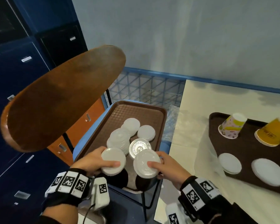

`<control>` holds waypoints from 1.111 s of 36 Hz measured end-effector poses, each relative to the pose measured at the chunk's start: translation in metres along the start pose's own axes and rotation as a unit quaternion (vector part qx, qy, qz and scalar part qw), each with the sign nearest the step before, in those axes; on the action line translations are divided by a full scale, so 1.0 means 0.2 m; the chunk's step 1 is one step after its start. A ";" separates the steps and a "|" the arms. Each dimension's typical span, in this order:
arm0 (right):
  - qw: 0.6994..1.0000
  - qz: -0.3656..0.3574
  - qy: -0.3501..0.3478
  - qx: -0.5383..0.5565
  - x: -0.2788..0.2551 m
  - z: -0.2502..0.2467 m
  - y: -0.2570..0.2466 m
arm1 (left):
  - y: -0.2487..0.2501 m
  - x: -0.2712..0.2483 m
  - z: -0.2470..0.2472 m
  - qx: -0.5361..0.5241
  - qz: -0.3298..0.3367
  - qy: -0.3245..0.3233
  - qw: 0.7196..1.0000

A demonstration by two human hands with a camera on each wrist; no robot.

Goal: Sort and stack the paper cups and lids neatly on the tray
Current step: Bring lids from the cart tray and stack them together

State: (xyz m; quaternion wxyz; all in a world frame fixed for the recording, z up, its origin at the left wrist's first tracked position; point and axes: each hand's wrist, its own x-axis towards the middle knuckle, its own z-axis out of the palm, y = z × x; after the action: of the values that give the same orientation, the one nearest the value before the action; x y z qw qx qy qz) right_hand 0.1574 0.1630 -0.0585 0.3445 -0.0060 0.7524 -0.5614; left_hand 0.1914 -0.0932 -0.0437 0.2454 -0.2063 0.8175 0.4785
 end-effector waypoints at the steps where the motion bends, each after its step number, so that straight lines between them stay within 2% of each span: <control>1: 1.000 -0.006 0.012 0.020 -0.03 -0.05 -0.01 | 0.05 -0.01 0.01 -0.017 0.025 -0.004 1.000; 7: 0.983 -0.052 0.112 0.135 -0.26 -0.45 0.05 | 0.50 -0.05 0.34 -0.083 0.150 -0.039 0.984; 9: 0.976 -0.052 0.151 0.145 -0.30 -0.54 0.07 | 0.59 -0.05 0.44 -0.136 0.146 -0.037 0.979; 12: 0.958 -0.046 0.221 0.176 -0.44 -0.77 0.17 | 0.76 -0.03 0.71 -0.171 0.150 -0.068 0.971; 16: 0.928 -0.021 0.308 0.209 -0.64 -1.06 0.36 | 0.98 -0.02 1.12 -0.180 0.143 -0.110 0.967; 19: 0.913 0.002 0.352 0.209 -0.79 -1.24 0.50 | 1.11 -0.04 1.44 -0.146 0.142 -0.169 0.964; 24: 0.897 0.041 0.399 0.186 -1.00 -1.47 0.74 | 1.22 -0.05 1.90 -0.081 0.105 -0.230 0.964; 28: 0.885 0.087 0.425 0.171 -1.09 -1.57 0.94 | 1.23 -0.04 2.18 -0.032 0.077 -0.246 0.966; 33: 0.876 0.108 0.431 0.186 -1.14 -1.70 1.10 | 1.22 -0.04 2.40 -0.030 0.044 -0.240 0.969; 40: 0.890 0.115 0.413 0.153 -1.15 -1.84 1.24 | 1.18 -0.04 2.59 0.002 0.058 -0.230 0.971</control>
State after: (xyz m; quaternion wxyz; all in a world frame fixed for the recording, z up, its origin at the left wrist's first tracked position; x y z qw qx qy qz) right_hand 0.2336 0.6546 -0.1036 0.0618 0.3659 0.7269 -0.5779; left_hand 0.1689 0.4731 -0.0964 0.3988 -0.0424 0.7505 0.5253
